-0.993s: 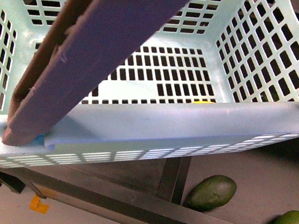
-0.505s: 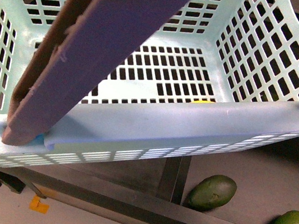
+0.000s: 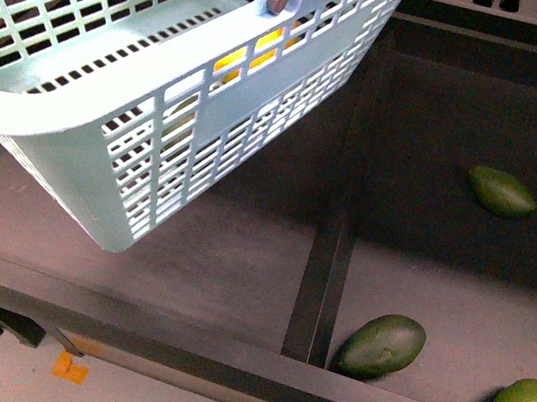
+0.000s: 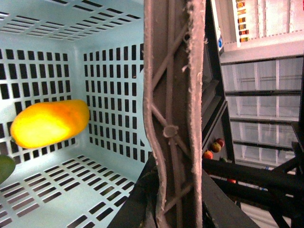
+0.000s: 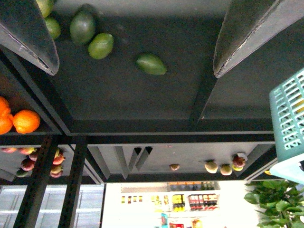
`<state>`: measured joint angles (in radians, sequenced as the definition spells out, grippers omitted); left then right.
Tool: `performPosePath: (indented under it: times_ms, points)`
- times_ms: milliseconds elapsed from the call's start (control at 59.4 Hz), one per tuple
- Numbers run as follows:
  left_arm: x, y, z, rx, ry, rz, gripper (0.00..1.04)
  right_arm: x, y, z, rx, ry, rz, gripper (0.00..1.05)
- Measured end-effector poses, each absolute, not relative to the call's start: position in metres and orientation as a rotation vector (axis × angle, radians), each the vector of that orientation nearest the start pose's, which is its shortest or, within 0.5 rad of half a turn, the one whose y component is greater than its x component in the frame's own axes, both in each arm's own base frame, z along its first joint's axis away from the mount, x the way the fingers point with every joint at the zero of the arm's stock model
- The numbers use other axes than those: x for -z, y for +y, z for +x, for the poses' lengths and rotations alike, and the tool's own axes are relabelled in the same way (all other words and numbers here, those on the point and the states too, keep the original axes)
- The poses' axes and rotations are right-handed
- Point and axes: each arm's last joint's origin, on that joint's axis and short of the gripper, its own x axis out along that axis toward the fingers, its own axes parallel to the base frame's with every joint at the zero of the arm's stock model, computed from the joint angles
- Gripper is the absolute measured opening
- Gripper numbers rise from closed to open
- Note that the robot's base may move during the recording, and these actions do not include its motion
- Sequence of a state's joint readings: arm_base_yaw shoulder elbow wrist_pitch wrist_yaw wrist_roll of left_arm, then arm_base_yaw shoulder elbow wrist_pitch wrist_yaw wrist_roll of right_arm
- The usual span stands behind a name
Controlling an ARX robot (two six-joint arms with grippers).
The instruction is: Pick mango and avocado into basket
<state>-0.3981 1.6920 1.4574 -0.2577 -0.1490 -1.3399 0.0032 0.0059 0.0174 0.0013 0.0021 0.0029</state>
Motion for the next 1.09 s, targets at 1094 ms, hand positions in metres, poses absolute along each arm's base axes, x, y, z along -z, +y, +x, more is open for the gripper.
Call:
performPosePath:
  times_ms: [1094]
  points:
    - [-0.164, -0.103, 0.455, -0.429, 0.615, -1.304, 0.26, -0.169, 0.000, 0.097, -0.001, -0.013, 0.003, 0.96]
